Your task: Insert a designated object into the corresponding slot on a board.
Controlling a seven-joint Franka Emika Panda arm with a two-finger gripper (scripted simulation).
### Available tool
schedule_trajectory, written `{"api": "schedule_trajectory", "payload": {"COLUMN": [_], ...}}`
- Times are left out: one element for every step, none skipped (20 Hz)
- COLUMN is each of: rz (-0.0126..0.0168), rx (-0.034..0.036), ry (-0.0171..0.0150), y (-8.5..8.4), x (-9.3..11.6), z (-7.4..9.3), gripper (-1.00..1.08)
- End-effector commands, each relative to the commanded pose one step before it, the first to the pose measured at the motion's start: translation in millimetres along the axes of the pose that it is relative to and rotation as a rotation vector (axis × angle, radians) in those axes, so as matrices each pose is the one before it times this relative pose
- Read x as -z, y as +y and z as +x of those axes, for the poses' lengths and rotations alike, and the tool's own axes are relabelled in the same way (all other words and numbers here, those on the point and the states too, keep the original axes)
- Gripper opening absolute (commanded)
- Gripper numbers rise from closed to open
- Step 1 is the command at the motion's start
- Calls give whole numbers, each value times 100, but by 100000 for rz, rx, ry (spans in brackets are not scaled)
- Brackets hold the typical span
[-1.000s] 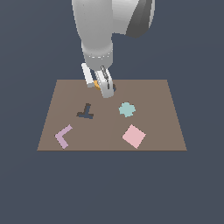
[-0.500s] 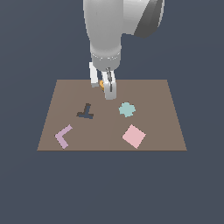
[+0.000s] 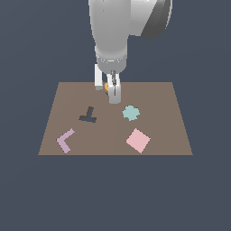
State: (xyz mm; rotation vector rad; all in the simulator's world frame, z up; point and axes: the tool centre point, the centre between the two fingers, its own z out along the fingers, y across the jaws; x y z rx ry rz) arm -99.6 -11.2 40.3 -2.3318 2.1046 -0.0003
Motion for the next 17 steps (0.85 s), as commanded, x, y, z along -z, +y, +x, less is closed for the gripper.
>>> {"api": "schedule_trajectory", "payload": {"rz": [-2, -13, -18, -19, -13, -10, 0, 0, 0, 0, 0, 0, 0, 0, 0, 0, 0], "rx": [-76, -67, -94, -94, -66, -47, 0, 0, 0, 0, 0, 0, 0, 0, 0, 0, 0], "ry": [-5, -12, -17, -18, -13, -10, 0, 0, 0, 0, 0, 0, 0, 0, 0, 0, 0], "y": [-3, -2, -1, 0, 1, 1, 0, 0, 0, 0, 0, 0, 0, 0, 0, 0, 0], "x": [-111, -155, -218, -218, -156, -95, -30, 0, 0, 0, 0, 0, 0, 0, 0, 0, 0], "z": [14, 3, 3, 2, 1, 4, -7, 0, 0, 0, 0, 0, 0, 0, 0, 0, 0], "gripper": [-100, -100, -100, -100, -100, -100, -100, 100, 100, 100, 100, 100, 100, 100, 100, 100, 100]}}
